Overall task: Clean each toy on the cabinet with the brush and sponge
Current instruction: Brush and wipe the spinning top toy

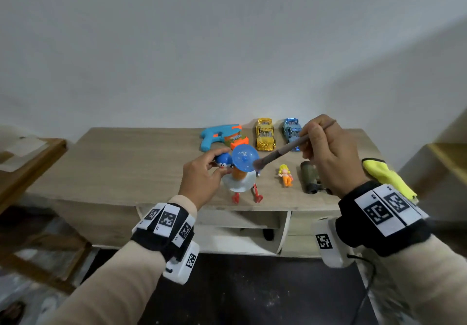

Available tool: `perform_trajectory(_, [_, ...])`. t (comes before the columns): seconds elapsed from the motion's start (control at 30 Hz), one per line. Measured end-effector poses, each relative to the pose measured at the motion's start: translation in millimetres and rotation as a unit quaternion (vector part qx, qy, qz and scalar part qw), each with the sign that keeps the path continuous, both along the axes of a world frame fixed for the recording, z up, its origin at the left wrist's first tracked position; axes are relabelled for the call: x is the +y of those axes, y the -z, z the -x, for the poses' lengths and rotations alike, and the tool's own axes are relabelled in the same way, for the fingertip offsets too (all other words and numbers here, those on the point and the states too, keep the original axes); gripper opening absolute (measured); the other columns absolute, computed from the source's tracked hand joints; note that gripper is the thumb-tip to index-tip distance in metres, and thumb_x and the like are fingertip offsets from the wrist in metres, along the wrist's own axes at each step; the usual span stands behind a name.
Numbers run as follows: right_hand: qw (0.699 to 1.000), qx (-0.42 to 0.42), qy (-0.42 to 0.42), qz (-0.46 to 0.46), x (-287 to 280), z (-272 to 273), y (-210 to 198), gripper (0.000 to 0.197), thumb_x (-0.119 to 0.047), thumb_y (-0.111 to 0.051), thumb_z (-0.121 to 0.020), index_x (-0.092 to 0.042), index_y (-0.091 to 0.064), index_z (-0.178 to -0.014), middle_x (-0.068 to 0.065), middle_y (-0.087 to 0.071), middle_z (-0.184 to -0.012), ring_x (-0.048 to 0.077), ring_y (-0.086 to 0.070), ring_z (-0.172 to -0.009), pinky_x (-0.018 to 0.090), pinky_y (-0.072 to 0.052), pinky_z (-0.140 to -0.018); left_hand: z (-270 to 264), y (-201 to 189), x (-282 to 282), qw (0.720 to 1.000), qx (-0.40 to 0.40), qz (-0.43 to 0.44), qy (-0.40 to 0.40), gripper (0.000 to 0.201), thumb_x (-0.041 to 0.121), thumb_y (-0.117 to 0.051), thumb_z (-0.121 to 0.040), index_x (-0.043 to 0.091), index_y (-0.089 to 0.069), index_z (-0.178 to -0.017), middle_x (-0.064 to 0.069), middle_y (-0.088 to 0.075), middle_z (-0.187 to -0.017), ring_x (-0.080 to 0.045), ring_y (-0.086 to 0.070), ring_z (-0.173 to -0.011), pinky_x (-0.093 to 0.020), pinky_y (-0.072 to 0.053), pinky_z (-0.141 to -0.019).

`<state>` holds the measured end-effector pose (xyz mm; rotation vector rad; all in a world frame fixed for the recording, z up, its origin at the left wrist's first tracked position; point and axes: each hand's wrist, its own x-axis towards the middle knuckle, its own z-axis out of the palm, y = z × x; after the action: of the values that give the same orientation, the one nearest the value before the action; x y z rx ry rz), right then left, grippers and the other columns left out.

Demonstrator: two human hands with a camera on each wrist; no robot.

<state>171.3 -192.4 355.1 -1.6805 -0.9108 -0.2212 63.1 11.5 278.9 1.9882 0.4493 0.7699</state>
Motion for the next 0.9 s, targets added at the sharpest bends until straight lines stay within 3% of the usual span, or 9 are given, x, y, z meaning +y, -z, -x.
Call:
perform_trajectory(0.1, [1.000, -0.003, 0.023, -0.017, 5, 5, -4, 0.023, -0.025, -0.035, -0.094, -0.022, -0.051, -0.078, -0.008, -0.056, -0.059, 0.008, -0.052, -0.055, 0.026, -0.043, -0.055, 0, -6, 4, 1.000, 0.000, -0.007, 0.012, 0.042, 0.005, -0.077, -0.073, 0.031, -0.067, -0.104, 0.015, -0.067, -0.092, -0.004, -0.065, -0.085, -0.008, -0.047, -0.084])
perform_trajectory(0.23, [0.999, -0.007, 0.029, 0.015, 15, 14, -3, 0.026, -0.026, -0.034, -0.093, -0.022, -0.052, -0.074, -0.004, -0.056, -0.062, 0.008, -0.055, -0.053, 0.028, -0.046, -0.056, 5, -7, 15, 1.000, 0.001, -0.018, 0.024, 0.047, 0.003, -0.076, -0.073, 0.040, -0.063, -0.100, 0.024, -0.064, -0.093, 0.011, -0.062, -0.083, -0.004, -0.045, -0.082])
perform_trajectory(0.37, [0.997, -0.022, 0.068, -0.020, 24, 22, -2, 0.026, -0.025, -0.033, -0.094, -0.029, -0.049, -0.074, 0.001, -0.055, -0.062, 0.012, -0.054, -0.054, 0.031, -0.045, -0.055, 8, -3, 24, 0.998, 0.011, -0.043, 0.034, 0.042, 0.002, -0.075, -0.074, 0.026, -0.068, -0.108, 0.015, -0.066, -0.100, -0.005, -0.064, -0.088, -0.003, -0.044, -0.084])
perform_trajectory(0.47, [0.998, -0.028, 0.045, -0.015, 35, 31, -1, 0.026, -0.022, -0.035, -0.095, -0.027, -0.051, -0.075, 0.000, -0.056, -0.063, 0.006, -0.055, -0.054, 0.014, -0.040, -0.052, 11, -1, 27, 0.997, 0.013, -0.070, 0.041, 0.042, 0.002, -0.075, -0.074, 0.020, -0.069, -0.111, 0.016, -0.064, -0.101, -0.006, -0.063, -0.089, -0.001, -0.041, -0.083])
perform_trajectory(0.53, [1.000, -0.017, 0.006, -0.005, 40, 36, 1, 0.027, -0.021, -0.036, -0.095, -0.017, -0.056, -0.076, -0.003, -0.054, -0.062, 0.004, -0.054, -0.051, 0.010, -0.037, -0.052, 11, 0, 29, 0.995, 0.013, -0.085, 0.046, 0.042, 0.002, -0.075, -0.074, 0.018, -0.069, -0.112, 0.016, -0.063, -0.101, -0.007, -0.063, -0.089, 0.002, -0.039, -0.082])
perform_trajectory(0.63, [1.000, -0.020, 0.015, -0.002, 40, 37, 0, 0.030, -0.024, -0.035, -0.093, -0.011, -0.055, -0.075, -0.007, -0.051, -0.056, 0.006, -0.053, -0.049, 0.013, -0.038, -0.052, 11, -1, 33, 0.995, 0.014, -0.090, 0.047, 0.042, 0.003, -0.076, -0.074, 0.018, -0.068, -0.113, 0.016, -0.062, -0.101, -0.008, -0.063, -0.091, 0.001, -0.039, -0.082])
perform_trajectory(0.77, [0.995, -0.045, 0.076, -0.044, 36, 31, -6, 0.026, -0.028, -0.033, -0.094, -0.029, -0.049, -0.074, -0.005, -0.052, -0.058, 0.008, -0.051, -0.051, 0.027, -0.042, -0.051, 11, -4, 36, 0.995, 0.004, -0.084, 0.056, 0.042, 0.001, -0.075, -0.074, 0.018, -0.068, -0.112, 0.016, -0.063, -0.100, -0.006, -0.063, -0.089, 0.002, -0.039, -0.081])
perform_trajectory(0.8, [0.996, -0.042, 0.071, -0.041, 37, 31, -7, 0.025, -0.028, -0.034, -0.095, -0.030, -0.049, -0.075, -0.003, -0.054, -0.060, 0.007, -0.051, -0.050, 0.027, -0.042, -0.050, 11, -4, 36, 0.995, 0.001, -0.084, 0.057, 0.042, 0.001, -0.075, -0.074, 0.019, -0.068, -0.112, 0.015, -0.063, -0.100, -0.005, -0.063, -0.088, 0.002, -0.040, -0.081])
perform_trajectory(0.9, [0.999, -0.033, 0.025, 0.014, 40, 34, -6, 0.027, -0.025, -0.035, -0.095, -0.019, -0.055, -0.077, -0.003, -0.057, -0.061, 0.003, -0.054, -0.048, 0.010, -0.037, -0.050, 8, -4, 38, 0.995, -0.001, -0.085, 0.058, 0.043, 0.003, -0.076, -0.074, 0.021, -0.068, -0.113, 0.015, -0.064, -0.102, -0.008, -0.065, -0.090, -0.001, -0.042, -0.084])
